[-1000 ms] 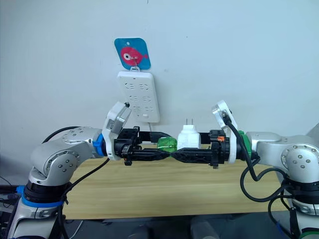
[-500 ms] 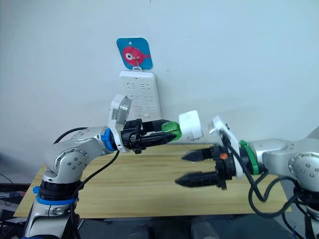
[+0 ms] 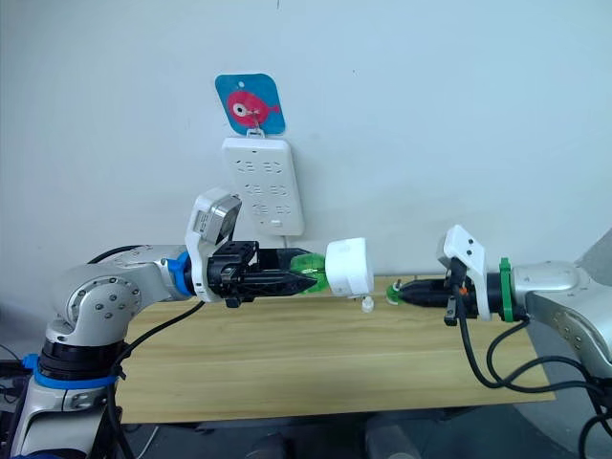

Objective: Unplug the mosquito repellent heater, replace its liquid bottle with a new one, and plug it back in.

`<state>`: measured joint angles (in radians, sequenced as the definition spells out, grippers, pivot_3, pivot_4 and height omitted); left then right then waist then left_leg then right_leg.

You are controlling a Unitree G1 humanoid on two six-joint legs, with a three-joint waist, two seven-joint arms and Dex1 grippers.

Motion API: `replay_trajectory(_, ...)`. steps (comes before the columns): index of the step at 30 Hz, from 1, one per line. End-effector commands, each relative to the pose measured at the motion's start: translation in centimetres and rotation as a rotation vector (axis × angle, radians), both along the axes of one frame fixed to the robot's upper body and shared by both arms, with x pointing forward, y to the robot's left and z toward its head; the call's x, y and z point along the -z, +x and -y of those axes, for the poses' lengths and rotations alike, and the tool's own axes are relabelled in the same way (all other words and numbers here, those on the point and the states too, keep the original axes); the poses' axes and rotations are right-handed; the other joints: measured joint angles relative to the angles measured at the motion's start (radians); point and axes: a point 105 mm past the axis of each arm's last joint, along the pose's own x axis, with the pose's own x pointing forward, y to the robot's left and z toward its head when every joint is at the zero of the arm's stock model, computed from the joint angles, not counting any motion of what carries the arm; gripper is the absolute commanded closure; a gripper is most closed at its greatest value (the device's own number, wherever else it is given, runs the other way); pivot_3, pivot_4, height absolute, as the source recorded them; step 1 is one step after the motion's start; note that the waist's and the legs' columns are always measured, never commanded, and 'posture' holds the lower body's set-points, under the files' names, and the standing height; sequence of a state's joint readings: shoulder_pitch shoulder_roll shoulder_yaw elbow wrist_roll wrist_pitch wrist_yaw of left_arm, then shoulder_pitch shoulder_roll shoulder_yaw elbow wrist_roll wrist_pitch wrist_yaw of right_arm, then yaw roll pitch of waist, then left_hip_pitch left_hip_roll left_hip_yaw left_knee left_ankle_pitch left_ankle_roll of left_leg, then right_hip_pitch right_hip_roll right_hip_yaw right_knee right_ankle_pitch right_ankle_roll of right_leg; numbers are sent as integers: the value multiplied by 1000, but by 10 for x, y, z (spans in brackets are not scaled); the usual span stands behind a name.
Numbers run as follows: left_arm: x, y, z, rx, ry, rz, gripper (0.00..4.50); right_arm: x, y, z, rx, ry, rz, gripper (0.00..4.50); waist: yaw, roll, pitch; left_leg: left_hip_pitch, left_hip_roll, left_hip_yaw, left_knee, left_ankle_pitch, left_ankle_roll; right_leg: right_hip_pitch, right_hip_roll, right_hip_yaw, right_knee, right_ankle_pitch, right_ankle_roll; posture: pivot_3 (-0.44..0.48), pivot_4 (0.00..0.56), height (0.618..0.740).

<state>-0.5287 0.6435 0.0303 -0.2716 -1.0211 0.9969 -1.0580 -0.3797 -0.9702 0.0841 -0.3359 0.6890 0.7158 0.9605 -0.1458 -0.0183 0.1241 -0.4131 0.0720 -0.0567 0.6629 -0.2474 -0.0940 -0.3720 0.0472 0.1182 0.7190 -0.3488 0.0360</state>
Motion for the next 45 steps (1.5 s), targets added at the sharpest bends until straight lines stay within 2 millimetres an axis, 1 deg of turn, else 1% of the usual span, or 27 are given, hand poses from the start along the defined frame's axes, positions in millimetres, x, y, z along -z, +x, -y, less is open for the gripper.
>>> replay_trajectory(1,-12,-7,4,44,-16,48,2166,-10,1,-16,-98,7,70,4500,1,0,0,0,0,0,0,0,0,0,0,0,0,0,0,-140,57,735)
replay_trajectory(6,-10,-7,5,41,-19,46,2166,-14,-15,-43,-218,59,35,4500,3,0,0,-1,0,-1,0,0,0,0,0,-1,0,0,0,-134,57,735)
replay_trajectory(11,-9,-1,6,-3,-27,53,2166,-31,-40,-60,-310,141,-16,4500,6,0,0,-2,0,-3,0,0,0,0,-1,-2,0,0,0,-133,61,735)
replay_trajectory(15,-6,3,5,-27,-17,61,2166,-42,-51,-64,-339,174,-41,4500,5,0,0,-1,0,-3,1,0,0,1,-1,-2,0,0,0,-133,61,735)
replay_trajectory(18,-3,10,3,-61,-1,85,2168,-49,-58,-65,-355,188,-57,4500,4,0,0,-1,0,-3,1,0,0,1,-1,-2,0,0,0,-141,60,735)
replay_trajectory(21,0,14,4,-77,11,106,2177,-55,-61,-67,-357,207,-63,4500,4,0,0,-1,-1,-3,1,0,0,1,-1,-2,0,0,0,-148,60,735)
replay_trajectory(29,7,13,3,-65,52,140,2177,-69,-51,-75,-306,301,-46,4500,0,0,0,-1,-1,-3,1,0,0,1,-1,-2,0,0,0,-149,59,735)
replay_trajectory(37,14,5,0,-33,82,142,2177,-83,-28,-75,-204,380,-10,4500,0,0,0,-1,0,-3,1,0,0,1,-1,-2,0,0,0,-141,58,735)
replay_trajectory(45,18,-3,-3,14,108,140,2177,-88,-7,-72,-109,411,11,4500,0,0,0,-1,0,-3,0,0,0,0,-1,-2,0,0,0,-132,51,735)
